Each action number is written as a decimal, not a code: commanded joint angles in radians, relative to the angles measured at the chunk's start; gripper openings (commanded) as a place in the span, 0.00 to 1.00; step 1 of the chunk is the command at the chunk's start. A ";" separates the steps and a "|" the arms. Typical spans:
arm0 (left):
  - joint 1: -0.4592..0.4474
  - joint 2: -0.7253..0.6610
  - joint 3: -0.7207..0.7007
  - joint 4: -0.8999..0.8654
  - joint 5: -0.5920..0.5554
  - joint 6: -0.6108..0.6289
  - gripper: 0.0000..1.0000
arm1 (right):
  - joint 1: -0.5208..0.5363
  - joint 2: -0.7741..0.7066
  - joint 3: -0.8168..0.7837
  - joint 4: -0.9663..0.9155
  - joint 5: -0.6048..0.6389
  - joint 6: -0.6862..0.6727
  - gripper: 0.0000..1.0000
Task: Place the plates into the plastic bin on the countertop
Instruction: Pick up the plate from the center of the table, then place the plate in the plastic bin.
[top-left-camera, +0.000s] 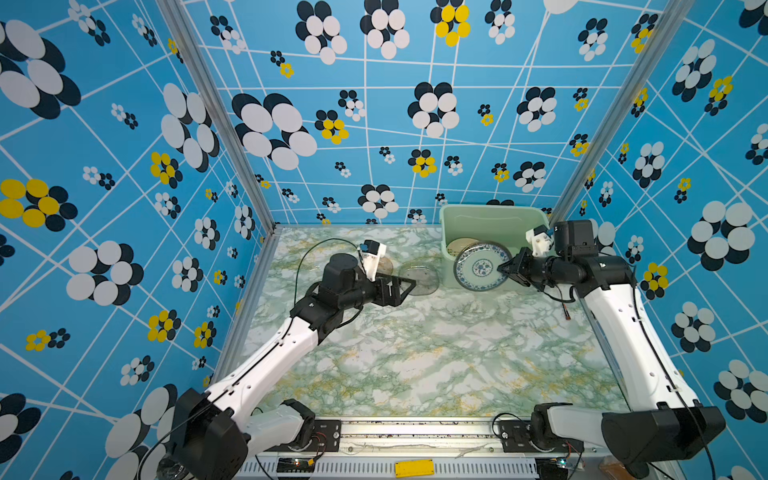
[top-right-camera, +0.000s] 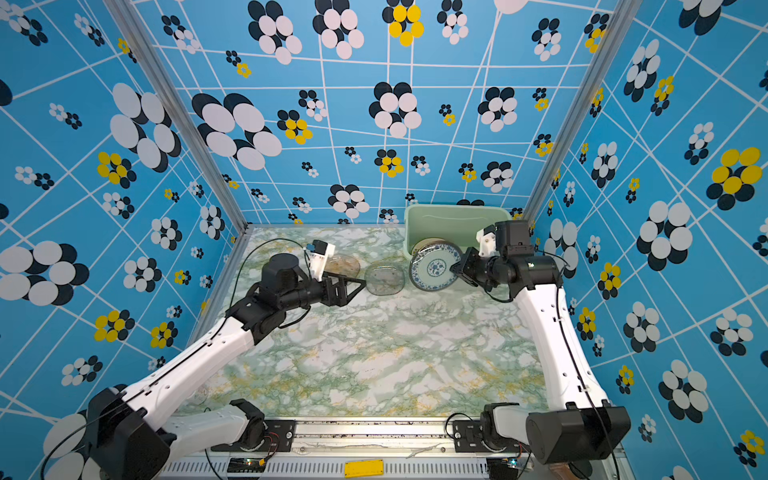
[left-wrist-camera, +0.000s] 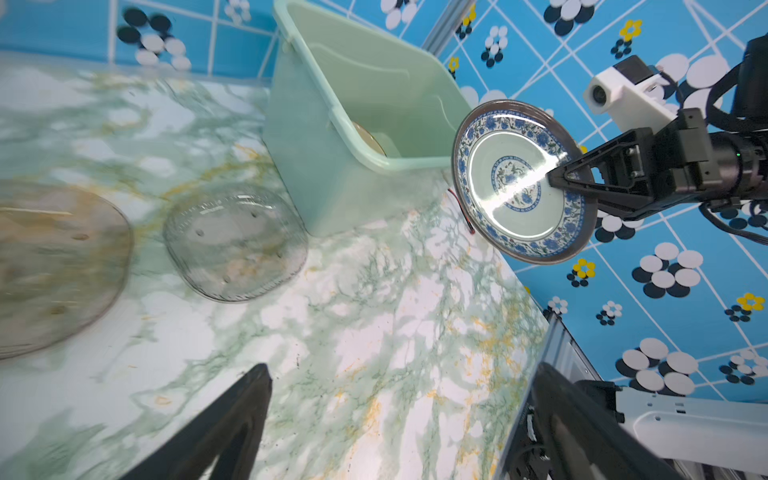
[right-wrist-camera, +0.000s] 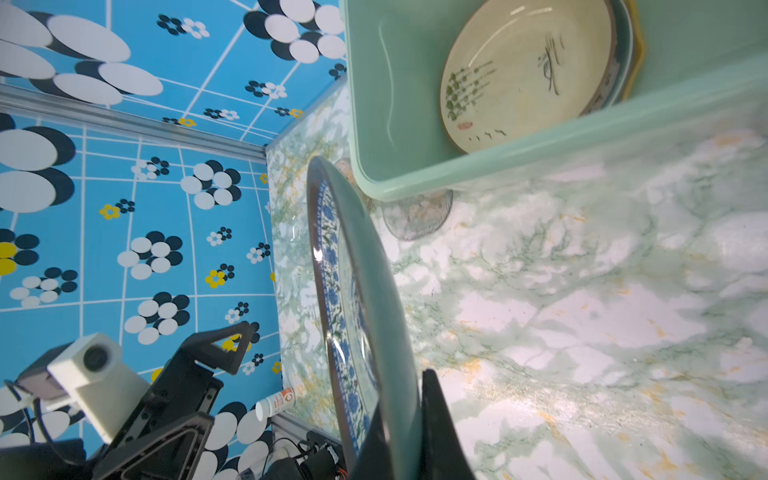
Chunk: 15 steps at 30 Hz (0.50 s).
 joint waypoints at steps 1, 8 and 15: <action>0.042 -0.057 -0.025 -0.059 -0.064 0.092 0.99 | 0.005 0.106 0.164 -0.038 0.033 0.030 0.00; 0.065 -0.105 -0.032 -0.119 -0.094 0.172 0.99 | -0.024 0.360 0.442 -0.052 0.067 0.027 0.00; 0.063 -0.031 -0.028 -0.071 -0.072 0.168 0.99 | -0.047 0.617 0.672 -0.149 0.106 -0.053 0.00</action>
